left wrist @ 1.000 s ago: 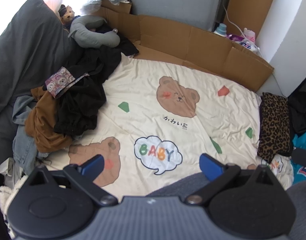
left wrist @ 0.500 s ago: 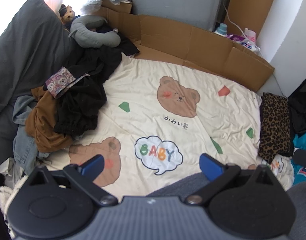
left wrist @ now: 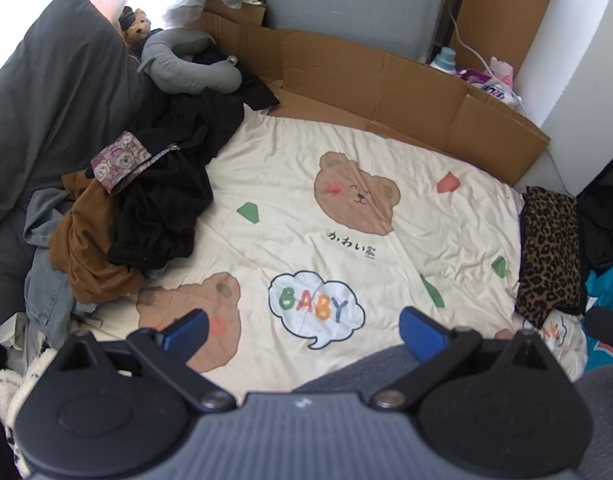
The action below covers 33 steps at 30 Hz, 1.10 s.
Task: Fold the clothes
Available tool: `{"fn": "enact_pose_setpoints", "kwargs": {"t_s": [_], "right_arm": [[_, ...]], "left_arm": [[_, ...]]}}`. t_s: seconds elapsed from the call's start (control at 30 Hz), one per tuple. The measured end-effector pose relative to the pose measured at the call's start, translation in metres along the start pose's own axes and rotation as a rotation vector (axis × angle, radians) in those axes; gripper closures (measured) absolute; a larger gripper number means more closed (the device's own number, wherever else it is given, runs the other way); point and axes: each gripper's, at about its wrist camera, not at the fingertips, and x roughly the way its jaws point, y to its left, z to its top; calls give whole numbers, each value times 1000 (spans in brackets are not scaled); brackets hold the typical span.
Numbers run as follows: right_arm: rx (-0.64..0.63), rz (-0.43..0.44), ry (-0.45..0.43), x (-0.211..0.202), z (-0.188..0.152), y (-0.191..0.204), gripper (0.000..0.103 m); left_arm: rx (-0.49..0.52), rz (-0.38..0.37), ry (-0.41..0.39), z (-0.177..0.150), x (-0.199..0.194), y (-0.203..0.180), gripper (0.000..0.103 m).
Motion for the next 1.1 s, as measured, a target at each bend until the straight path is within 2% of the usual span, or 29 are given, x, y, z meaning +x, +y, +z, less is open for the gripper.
{"fn": "enact_pose_setpoints", "kwargs": {"t_s": [0.37,0.87,1.1], "right_arm": [[20,27,-2,-1,1,-3,6],[25,20,-15,-6,2,-2,6],[25,16,-30,-13,4,0,6]], "left_arm": [[-3,-1,5,0,0,2,1],[4,-1,16,7,-3,6,1],[38,-4,-17,14,-8,9,1]]}}
